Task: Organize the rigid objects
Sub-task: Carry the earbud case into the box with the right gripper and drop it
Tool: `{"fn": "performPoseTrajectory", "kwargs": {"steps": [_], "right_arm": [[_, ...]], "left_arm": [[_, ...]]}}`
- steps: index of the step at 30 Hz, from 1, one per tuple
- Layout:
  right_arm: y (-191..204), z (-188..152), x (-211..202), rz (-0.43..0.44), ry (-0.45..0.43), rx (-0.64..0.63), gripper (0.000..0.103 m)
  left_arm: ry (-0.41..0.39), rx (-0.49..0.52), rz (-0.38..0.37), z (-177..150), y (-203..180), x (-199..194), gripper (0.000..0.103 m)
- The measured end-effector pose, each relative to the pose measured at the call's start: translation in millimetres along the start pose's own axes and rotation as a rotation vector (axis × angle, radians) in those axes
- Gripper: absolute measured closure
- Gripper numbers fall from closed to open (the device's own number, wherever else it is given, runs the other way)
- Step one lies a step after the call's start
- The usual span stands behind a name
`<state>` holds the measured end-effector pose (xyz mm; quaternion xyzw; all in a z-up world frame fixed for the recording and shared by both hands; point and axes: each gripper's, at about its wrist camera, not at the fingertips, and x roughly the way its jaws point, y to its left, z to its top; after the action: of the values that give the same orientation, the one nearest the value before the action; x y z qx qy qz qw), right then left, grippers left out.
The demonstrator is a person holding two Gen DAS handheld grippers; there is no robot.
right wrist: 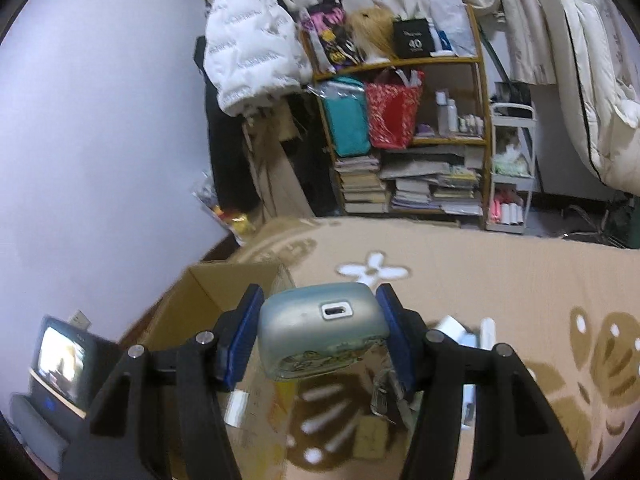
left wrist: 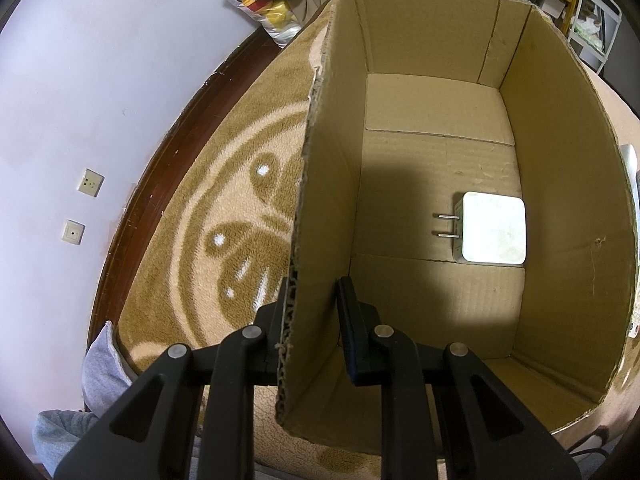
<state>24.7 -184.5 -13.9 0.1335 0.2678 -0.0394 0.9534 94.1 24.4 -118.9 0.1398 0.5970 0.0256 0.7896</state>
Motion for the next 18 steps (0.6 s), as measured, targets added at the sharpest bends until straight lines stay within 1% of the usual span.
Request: {"fn": "performPoseTrajectory", "kwargs": {"steps": [5, 11, 15, 18], "right_arm": [[22, 16, 0, 0.075, -0.019, 0.035, 0.042], [52, 26, 7, 0.122, -0.024, 0.017, 0.042], [64, 25, 12, 0.143, -0.003, -0.001, 0.042], [70, 22, 20, 0.164, 0.031, 0.016, 0.042]], "left_arm": [[0.0, 0.0, -0.001, 0, 0, 0, 0.084], [0.006, -0.014, -0.017, 1, 3, 1, 0.084], [0.006, -0.014, -0.018, 1, 4, 1, 0.085], [0.008, -0.018, -0.02, 1, 5, 2, 0.085]]}}
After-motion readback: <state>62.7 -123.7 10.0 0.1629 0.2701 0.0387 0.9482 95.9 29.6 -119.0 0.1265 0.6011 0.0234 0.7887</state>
